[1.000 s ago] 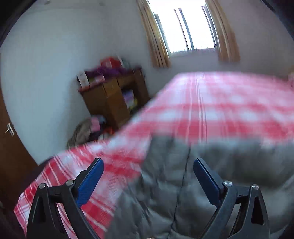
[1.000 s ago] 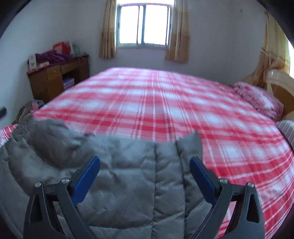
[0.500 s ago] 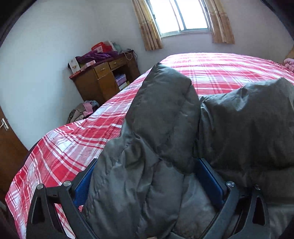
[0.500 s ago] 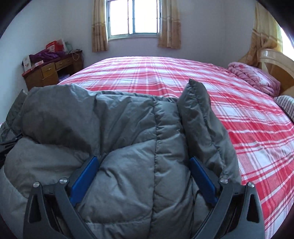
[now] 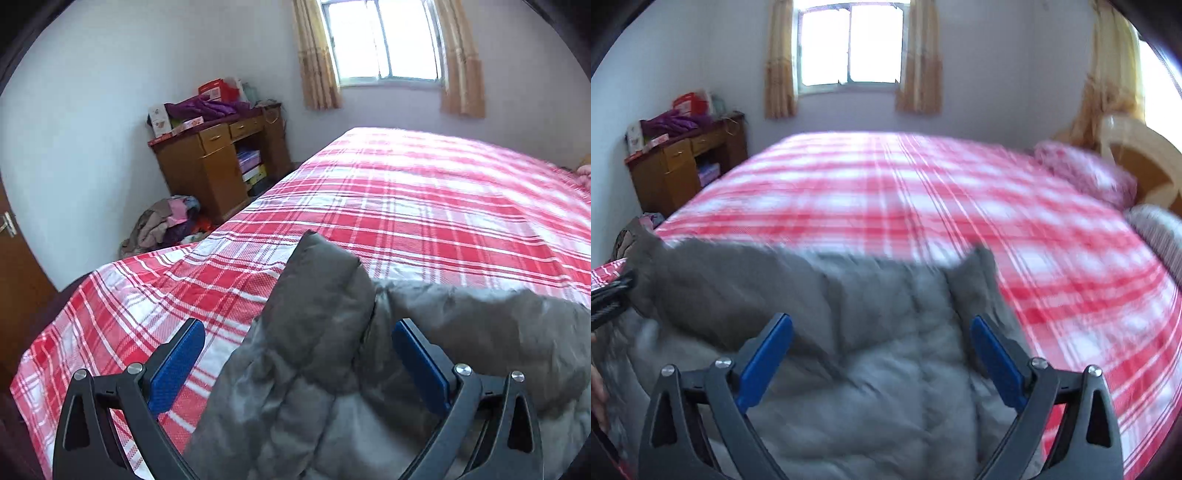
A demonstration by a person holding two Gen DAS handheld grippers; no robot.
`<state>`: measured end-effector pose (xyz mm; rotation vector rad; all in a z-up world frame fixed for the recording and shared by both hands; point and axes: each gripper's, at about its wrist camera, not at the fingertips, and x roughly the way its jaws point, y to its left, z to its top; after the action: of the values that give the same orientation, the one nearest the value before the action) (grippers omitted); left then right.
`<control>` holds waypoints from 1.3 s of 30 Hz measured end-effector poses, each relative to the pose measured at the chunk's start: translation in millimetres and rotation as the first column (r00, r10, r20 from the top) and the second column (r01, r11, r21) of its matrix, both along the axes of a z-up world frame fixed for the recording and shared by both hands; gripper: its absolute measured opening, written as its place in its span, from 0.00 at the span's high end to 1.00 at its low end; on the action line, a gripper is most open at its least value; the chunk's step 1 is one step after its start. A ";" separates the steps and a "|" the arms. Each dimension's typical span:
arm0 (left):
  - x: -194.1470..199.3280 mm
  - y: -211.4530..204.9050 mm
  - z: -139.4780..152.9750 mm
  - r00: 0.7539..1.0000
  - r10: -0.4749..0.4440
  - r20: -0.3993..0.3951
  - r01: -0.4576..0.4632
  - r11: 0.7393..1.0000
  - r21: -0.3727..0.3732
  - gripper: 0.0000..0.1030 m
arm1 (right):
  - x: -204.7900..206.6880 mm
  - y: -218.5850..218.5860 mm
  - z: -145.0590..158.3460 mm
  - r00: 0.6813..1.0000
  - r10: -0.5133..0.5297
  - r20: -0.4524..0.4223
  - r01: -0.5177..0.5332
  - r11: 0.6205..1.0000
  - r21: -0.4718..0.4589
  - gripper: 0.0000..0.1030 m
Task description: Fold large clothes
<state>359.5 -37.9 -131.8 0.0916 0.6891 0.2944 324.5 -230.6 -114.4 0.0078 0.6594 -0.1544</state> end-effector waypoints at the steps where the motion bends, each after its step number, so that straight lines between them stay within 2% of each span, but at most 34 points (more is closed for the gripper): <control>1: 8.4 -5.3 -5.3 1.000 0.000 -0.019 0.000 1.000 0.004 0.01 | 8.2 9.1 1.9 1.000 -0.003 0.006 0.003 1.000 -0.024 0.03; 5: 28.7 -21.7 -43.8 0.994 0.004 -0.108 0.005 0.997 0.080 0.01 | 43.1 30.5 -21.8 0.999 -0.002 -0.053 -0.001 0.999 -0.039 0.03; 7: 27.7 -23.4 -57.0 0.995 0.002 -0.104 0.006 0.997 0.078 0.01 | 53.1 33.7 -46.2 0.995 -0.020 -0.102 0.014 0.998 -0.058 0.03; 11: 24.6 -27.9 -67.0 0.997 0.023 -0.077 -0.016 0.996 0.090 0.01 | 47.8 32.6 -63.7 0.995 -0.032 -0.093 0.028 0.999 -0.046 0.02; 25: 32.5 -29.5 -77.9 0.992 0.026 -0.124 -0.014 0.995 0.097 0.01 | 62.3 37.8 -84.9 0.980 -0.023 -0.199 0.013 0.999 -0.051 0.00; 39: 32.8 -30.2 -78.1 0.992 0.028 -0.124 -0.015 0.995 0.103 0.01 | 66.1 41.4 -89.5 0.974 -0.031 -0.223 0.012 0.997 -0.082 0.00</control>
<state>392.3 -68.1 -210.0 0.2014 0.8005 0.3470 390.6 -189.2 -203.9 -0.0811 0.8784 -0.2046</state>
